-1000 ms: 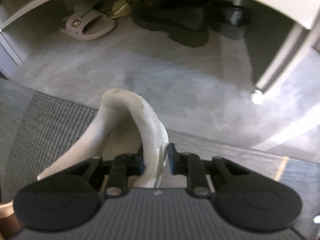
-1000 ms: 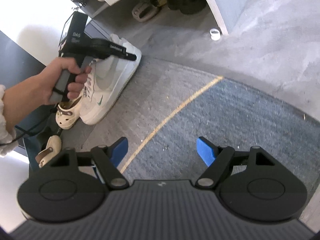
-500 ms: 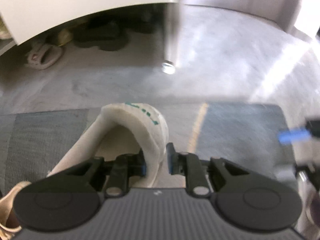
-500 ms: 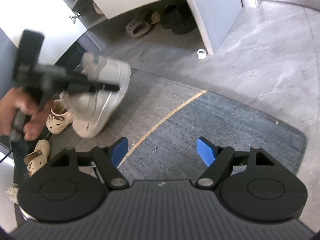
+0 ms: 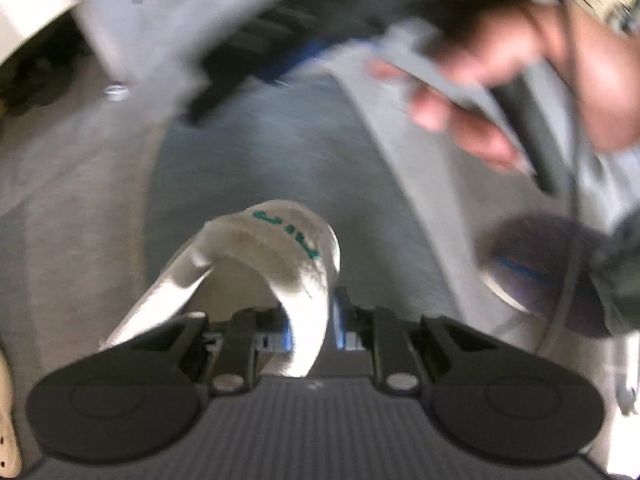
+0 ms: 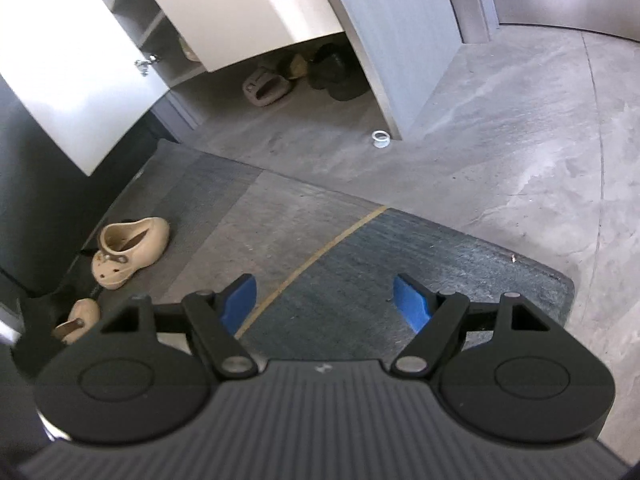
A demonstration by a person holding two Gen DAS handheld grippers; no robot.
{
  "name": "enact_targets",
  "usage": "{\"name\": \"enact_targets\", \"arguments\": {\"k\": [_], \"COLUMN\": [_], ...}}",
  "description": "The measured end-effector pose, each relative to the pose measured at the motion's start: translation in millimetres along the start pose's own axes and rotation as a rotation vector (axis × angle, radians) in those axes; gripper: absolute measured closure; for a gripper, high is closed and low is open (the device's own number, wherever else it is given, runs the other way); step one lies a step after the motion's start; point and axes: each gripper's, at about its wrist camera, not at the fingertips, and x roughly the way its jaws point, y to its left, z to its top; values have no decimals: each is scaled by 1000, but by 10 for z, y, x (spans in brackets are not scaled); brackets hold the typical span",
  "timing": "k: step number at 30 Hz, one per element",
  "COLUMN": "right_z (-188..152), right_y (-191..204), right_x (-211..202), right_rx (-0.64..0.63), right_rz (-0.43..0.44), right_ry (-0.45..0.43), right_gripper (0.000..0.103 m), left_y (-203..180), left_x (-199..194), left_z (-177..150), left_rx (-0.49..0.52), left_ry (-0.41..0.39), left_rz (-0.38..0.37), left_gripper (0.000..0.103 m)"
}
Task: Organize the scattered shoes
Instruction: 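Lift the white sneaker with the left tool toward the right tool, then grasp the sneaker heel with the right tool while the left tool releases it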
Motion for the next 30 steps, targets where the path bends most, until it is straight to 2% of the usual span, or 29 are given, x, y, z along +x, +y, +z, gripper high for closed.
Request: {"name": "enact_targets", "arguments": {"k": [5,8,12,14,15,16,18,21,25,30], "right_z": [-123,-182,-206,-206,-206,-200,-168,-120,-69,-200], "right_y": [-34,-93,-156,-183,-182,-170,-141,-92,139,574], "right_x": [-178,-242,-285,-306,-311,-322,-359,-393,-365,-182], "right_rx": [-35,-41,-71,-100,-125,-176,-257,-326,-463,-708], "right_rz": [43,61,78,90,96,105,119,146,202,222], "right_ry": [22,49,87,107,120,136,154,179,281,423], "right_gripper": [25,25,25,25,25,25,25,25,25,26], "left_y": [-405,-471,-522,-538,-538,-540,-546,-589,-647,-645], "left_x": [240,377,509,508,500,441,322,111,-363,-1036], "left_z": [-26,-10,27,19,10,-20,-80,-178,-440,-872], "left_rx": [37,49,95,92,84,61,15,-59,-151,-431], "left_ry": [48,53,36,30,27,8,-29,-27,-84,-202], "left_rz": [-9,2,49,55,56,60,67,80,131,172], "left_gripper": [82,82,77,53,35,26,25,24,20,16]}}
